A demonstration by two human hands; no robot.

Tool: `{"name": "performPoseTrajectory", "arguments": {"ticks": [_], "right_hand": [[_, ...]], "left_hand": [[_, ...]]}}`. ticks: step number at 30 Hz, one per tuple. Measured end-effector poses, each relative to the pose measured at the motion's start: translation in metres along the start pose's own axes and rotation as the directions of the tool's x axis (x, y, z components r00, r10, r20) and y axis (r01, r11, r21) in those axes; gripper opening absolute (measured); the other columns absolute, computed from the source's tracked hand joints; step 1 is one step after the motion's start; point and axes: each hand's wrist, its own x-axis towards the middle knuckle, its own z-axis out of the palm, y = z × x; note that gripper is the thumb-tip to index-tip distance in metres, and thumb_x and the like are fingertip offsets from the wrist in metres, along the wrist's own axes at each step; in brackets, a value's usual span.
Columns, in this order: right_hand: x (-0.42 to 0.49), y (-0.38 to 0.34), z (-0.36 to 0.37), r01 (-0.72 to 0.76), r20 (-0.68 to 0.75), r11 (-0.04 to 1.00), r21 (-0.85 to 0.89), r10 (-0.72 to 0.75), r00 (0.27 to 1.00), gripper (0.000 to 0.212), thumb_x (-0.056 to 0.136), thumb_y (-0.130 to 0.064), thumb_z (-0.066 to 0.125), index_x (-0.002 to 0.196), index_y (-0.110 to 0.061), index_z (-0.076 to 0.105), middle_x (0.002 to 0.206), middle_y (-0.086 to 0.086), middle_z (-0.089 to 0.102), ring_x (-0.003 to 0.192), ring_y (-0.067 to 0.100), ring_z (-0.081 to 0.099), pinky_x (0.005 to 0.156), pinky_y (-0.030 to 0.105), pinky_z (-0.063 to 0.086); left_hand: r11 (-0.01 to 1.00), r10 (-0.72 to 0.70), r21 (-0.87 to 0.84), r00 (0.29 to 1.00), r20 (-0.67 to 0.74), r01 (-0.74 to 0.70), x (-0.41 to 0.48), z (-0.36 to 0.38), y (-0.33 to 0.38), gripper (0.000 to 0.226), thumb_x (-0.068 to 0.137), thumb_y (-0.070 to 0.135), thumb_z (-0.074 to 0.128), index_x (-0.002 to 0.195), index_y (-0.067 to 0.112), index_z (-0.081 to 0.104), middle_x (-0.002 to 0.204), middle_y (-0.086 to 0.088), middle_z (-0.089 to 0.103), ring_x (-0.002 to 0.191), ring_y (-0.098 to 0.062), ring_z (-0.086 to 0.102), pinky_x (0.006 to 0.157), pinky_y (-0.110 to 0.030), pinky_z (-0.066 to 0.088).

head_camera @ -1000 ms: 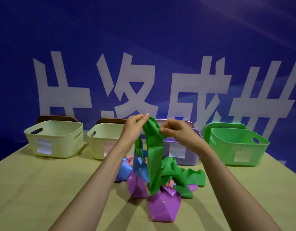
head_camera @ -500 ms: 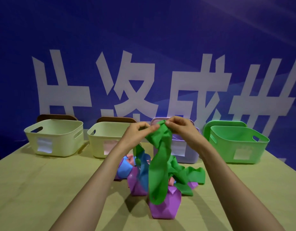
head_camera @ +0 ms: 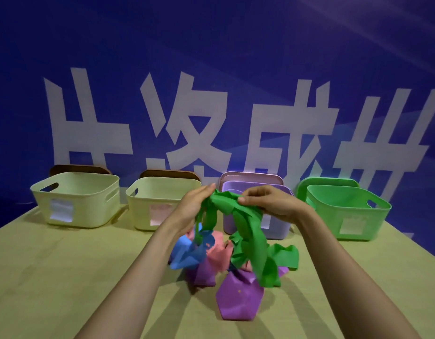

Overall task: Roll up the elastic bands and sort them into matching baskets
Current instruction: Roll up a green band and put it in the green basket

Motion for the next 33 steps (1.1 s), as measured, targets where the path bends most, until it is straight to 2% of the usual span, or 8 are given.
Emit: {"name": "performPoseTrajectory", "arguments": {"ticks": [5, 10, 16, 21, 24, 28, 31, 33], "right_hand": [[0.007, -0.001, 0.01, 0.237, -0.231, 0.969, -0.073, -0.247, 0.941, 0.01, 0.091, -0.016, 0.06, 0.084, -0.015, 0.068, 0.072, -0.003, 0.064, 0.065, 0.006, 0.059, 0.063, 0.019, 0.045], [0.01, 0.003, 0.014, 0.275, -0.201, 0.959, -0.07, -0.284, 0.938, 0.02, 0.088, -0.021, 0.062, 0.105, -0.015, 0.069, 0.107, 0.009, 0.068, 0.098, 0.02, 0.066, 0.084, 0.03, 0.055], [0.015, 0.016, 0.02, 0.303, -0.233, 0.94, -0.16, -0.334, 0.913, 0.007, 0.089, -0.01, 0.062, 0.092, -0.007, 0.067, 0.085, 0.007, 0.067, 0.081, 0.013, 0.061, 0.075, 0.023, 0.05], [0.021, 0.025, 0.023, 0.246, -0.215, 0.952, -0.18, -0.282, 0.935, 0.022, 0.088, -0.017, 0.065, 0.11, -0.015, 0.064, 0.109, 0.006, 0.066, 0.097, 0.013, 0.061, 0.087, 0.027, 0.051], [0.019, 0.036, 0.022, 0.119, -0.214, 0.97, -0.214, -0.166, 0.963, 0.027, 0.081, -0.017, 0.073, 0.105, -0.012, 0.06, 0.104, 0.002, 0.064, 0.095, 0.012, 0.061, 0.083, 0.024, 0.051], [0.017, 0.038, 0.025, 0.165, -0.183, 0.958, -0.234, -0.21, 0.96, 0.019, 0.076, -0.007, 0.077, 0.088, -0.012, 0.063, 0.076, -0.005, 0.062, 0.071, 0.005, 0.059, 0.07, 0.019, 0.049], [0.019, 0.037, 0.023, 0.213, -0.239, 0.893, -0.397, -0.324, 0.915, 0.022, 0.074, -0.011, 0.079, 0.078, -0.026, 0.064, 0.067, -0.014, 0.057, 0.065, 0.005, 0.052, 0.066, 0.02, 0.045], [0.02, 0.038, 0.021, 0.213, -0.263, 0.828, -0.518, -0.391, 0.882, 0.023, 0.074, -0.008, 0.078, 0.076, -0.026, 0.064, 0.074, -0.011, 0.057, 0.069, 0.01, 0.053, 0.07, 0.023, 0.045]], "left_hand": [[0.997, -0.066, 0.031, 0.997, 0.05, 0.064, -0.002, 0.007, -0.001, 0.041, 0.082, 0.046, 0.059, 0.097, 0.009, 0.07, 0.087, -0.008, 0.071, 0.072, -0.015, 0.063, 0.061, -0.025, 0.048], [0.975, -0.054, 0.222, 0.988, 0.145, 0.02, -0.005, 0.004, -0.005, 0.012, 0.084, 0.013, 0.069, 0.095, 0.007, 0.071, 0.084, -0.003, 0.073, 0.074, -0.013, 0.067, 0.067, -0.022, 0.053], [0.978, -0.1, 0.196, 0.984, 0.149, 0.07, -0.006, -0.006, -0.009, 0.026, 0.078, 0.017, 0.073, 0.103, 0.009, 0.068, 0.097, -0.012, 0.071, 0.087, -0.022, 0.067, 0.08, -0.029, 0.053], [0.972, -0.009, 0.234, 0.999, 0.045, -0.002, 0.002, -0.006, -0.021, 0.014, 0.089, 0.01, 0.062, 0.101, 0.004, 0.068, 0.092, -0.011, 0.069, 0.078, -0.014, 0.066, 0.07, -0.02, 0.052], [0.986, -0.012, 0.164, 0.996, -0.093, 0.027, 0.005, -0.006, -0.026, 0.015, 0.094, 0.008, 0.052, 0.091, 0.008, 0.067, 0.09, -0.013, 0.067, 0.081, -0.021, 0.061, 0.072, -0.027, 0.049], [0.993, -0.112, -0.065, 0.944, -0.312, 0.097, 0.009, -0.006, -0.03, 0.026, 0.091, 0.007, 0.042, 0.075, 0.005, 0.062, 0.07, -0.013, 0.063, 0.064, -0.023, 0.059, 0.063, -0.031, 0.044], [0.934, -0.237, -0.324, 0.94, -0.247, 0.15, 0.01, -0.007, -0.031, 0.029, 0.083, -0.002, 0.03, 0.072, 0.004, 0.057, 0.071, -0.016, 0.059, 0.063, -0.027, 0.058, 0.064, -0.032, 0.046], [0.96, -0.219, -0.199, 0.97, -0.108, 0.195, 0.006, -0.011, -0.028, 0.02, 0.073, 0.005, 0.036, 0.073, 0.006, 0.056, 0.07, -0.011, 0.057, 0.064, -0.022, 0.052, 0.063, -0.03, 0.043]]}}
